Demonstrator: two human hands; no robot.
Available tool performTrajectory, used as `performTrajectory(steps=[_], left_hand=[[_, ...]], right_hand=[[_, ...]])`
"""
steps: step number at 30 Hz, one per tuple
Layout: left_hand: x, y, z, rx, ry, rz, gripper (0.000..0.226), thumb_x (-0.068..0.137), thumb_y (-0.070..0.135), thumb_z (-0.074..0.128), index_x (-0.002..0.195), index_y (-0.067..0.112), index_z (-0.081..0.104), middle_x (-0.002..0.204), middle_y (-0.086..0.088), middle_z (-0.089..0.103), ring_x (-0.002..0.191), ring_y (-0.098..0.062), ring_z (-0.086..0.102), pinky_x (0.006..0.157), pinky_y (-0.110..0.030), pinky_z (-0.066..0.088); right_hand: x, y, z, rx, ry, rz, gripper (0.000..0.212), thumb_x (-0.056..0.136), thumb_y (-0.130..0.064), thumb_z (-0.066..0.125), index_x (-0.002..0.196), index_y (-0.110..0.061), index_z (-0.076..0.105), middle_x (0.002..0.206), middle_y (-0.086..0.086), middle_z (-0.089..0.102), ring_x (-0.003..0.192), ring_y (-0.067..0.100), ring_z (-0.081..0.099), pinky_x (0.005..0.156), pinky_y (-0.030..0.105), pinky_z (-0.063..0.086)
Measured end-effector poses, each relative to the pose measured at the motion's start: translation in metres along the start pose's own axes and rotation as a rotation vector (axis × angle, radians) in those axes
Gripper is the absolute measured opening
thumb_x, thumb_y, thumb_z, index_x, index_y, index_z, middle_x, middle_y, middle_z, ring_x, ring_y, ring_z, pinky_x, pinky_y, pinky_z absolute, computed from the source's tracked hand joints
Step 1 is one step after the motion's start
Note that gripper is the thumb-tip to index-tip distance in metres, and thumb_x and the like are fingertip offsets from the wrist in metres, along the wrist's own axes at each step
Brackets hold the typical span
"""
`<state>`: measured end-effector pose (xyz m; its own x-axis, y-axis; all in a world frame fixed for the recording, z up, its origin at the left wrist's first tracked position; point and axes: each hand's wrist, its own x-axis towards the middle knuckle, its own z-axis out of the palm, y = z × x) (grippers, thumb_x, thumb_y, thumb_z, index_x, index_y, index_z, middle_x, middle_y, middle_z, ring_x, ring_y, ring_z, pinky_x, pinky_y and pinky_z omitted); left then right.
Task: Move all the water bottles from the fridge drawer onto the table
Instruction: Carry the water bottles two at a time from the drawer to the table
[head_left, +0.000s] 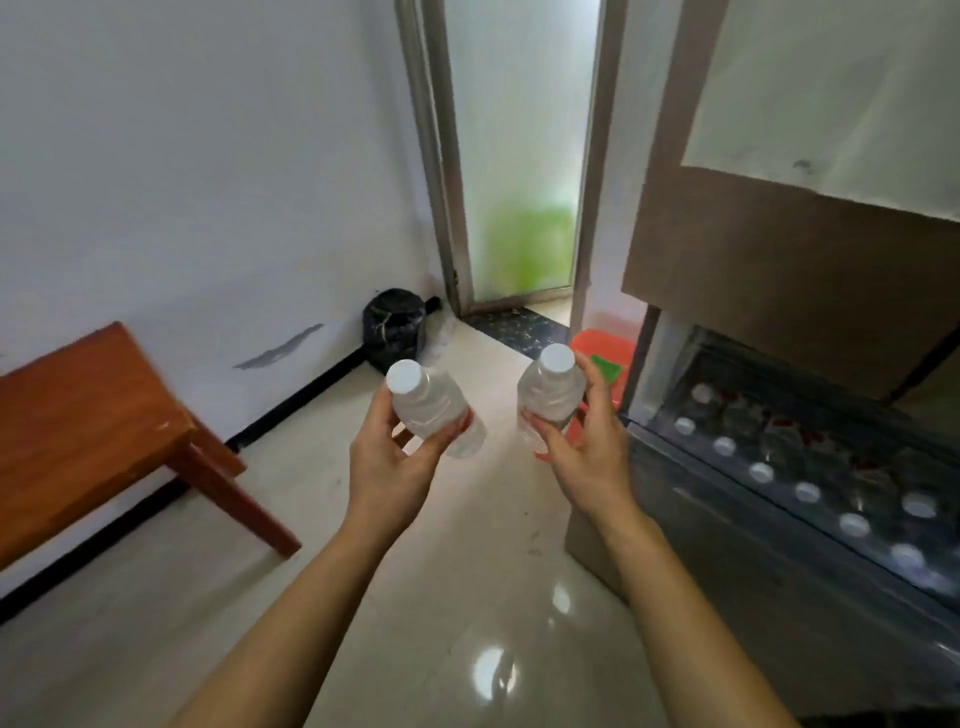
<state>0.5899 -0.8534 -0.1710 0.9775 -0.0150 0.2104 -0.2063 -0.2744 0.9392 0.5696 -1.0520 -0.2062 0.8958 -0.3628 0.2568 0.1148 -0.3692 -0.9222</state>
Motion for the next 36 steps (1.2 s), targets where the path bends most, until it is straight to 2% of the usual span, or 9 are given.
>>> performTrajectory(steps=[4,6,13,18,22,26,31,33,36], left_hand=[[-0.023,-0.014,-0.107,0.046,0.184,-0.049,0.072,0.077,0.025,0.081,0.141,0.024,0.047,0.130,0.014,0.057,0.118,-0.005,0.053,0.098,-0.027,0.046],[-0.039,-0.023,-0.169,0.048,0.276,-0.067,0.072,0.078,0.023,0.081,0.141,0.025,0.047,0.127,0.015,0.056,0.118,-0.006,0.053,0.099,-0.028,0.045],[-0.104,-0.060,-0.383,0.144,0.508,-0.108,0.076,0.080,0.022,0.081,0.145,0.031,0.042,0.136,0.012,0.054,0.124,-0.009,0.052,0.105,-0.036,0.048],[-0.136,-0.085,-0.499,0.193,0.631,-0.148,0.078,0.078,0.024,0.082,0.145,0.029,0.043,0.136,0.011,0.055,0.126,-0.010,0.052,0.106,-0.041,0.048],[-0.151,-0.106,-0.567,0.185,0.699,-0.161,0.075,0.079,0.024,0.081,0.144,0.028,0.044,0.133,0.011,0.057,0.121,-0.009,0.056,0.103,-0.034,0.049],[-0.150,-0.136,-0.623,0.177,0.762,-0.212,0.077,0.079,0.025,0.081,0.146,0.027,0.042,0.137,0.008,0.055,0.124,-0.013,0.056,0.104,-0.036,0.049],[-0.117,-0.182,-0.692,0.232,0.795,-0.239,0.074,0.082,0.024,0.080,0.145,0.031,0.042,0.136,0.013,0.055,0.126,-0.010,0.054,0.105,-0.040,0.049],[-0.078,-0.213,-0.733,0.273,0.811,-0.253,0.074,0.081,0.025,0.080,0.144,0.030,0.043,0.133,0.014,0.056,0.124,-0.009,0.055,0.103,-0.039,0.051],[-0.059,-0.219,-0.749,0.309,0.784,-0.251,0.076,0.081,0.026,0.080,0.146,0.028,0.041,0.138,0.011,0.055,0.128,-0.011,0.053,0.104,-0.041,0.050]], right_hand=[[-0.024,-0.042,0.087,0.052,-0.161,-0.105,0.075,0.088,-0.018,0.073,0.145,-0.043,0.032,0.146,-0.019,0.046,0.133,0.006,0.045,0.111,0.042,0.042],[-0.043,-0.067,0.137,0.069,-0.230,-0.167,0.075,0.088,-0.020,0.074,0.146,-0.042,0.032,0.146,-0.016,0.047,0.135,0.010,0.046,0.110,0.045,0.043],[-0.139,-0.165,0.323,0.126,-0.424,-0.251,0.076,0.090,-0.025,0.072,0.150,-0.039,0.028,0.150,-0.014,0.042,0.136,0.010,0.043,0.112,0.043,0.042],[-0.201,-0.218,0.430,0.153,-0.579,-0.329,0.075,0.091,-0.026,0.069,0.153,-0.034,0.028,0.150,-0.012,0.044,0.137,0.007,0.043,0.112,0.039,0.042],[-0.232,-0.248,0.499,0.140,-0.724,-0.384,0.077,0.091,-0.027,0.069,0.152,-0.040,0.024,0.148,-0.019,0.042,0.135,0.001,0.041,0.111,0.025,0.038],[-0.247,-0.265,0.569,0.146,-0.786,-0.435,0.076,0.091,-0.027,0.069,0.150,-0.044,0.025,0.142,-0.031,0.037,0.132,-0.013,0.036,0.108,0.012,0.033],[-0.237,-0.275,0.663,0.173,-0.823,-0.454,0.074,0.091,-0.030,0.069,0.151,-0.040,0.026,0.148,-0.021,0.040,0.137,-0.003,0.039,0.113,0.029,0.040],[-0.219,-0.278,0.729,0.188,-0.831,-0.449,0.073,0.091,-0.030,0.069,0.151,-0.036,0.028,0.149,-0.018,0.042,0.137,-0.001,0.040,0.113,0.032,0.041],[-0.211,-0.281,0.757,0.211,-0.825,-0.463,0.072,0.092,-0.028,0.069,0.152,-0.030,0.030,0.150,-0.014,0.043,0.138,0.002,0.040,0.113,0.034,0.041]])
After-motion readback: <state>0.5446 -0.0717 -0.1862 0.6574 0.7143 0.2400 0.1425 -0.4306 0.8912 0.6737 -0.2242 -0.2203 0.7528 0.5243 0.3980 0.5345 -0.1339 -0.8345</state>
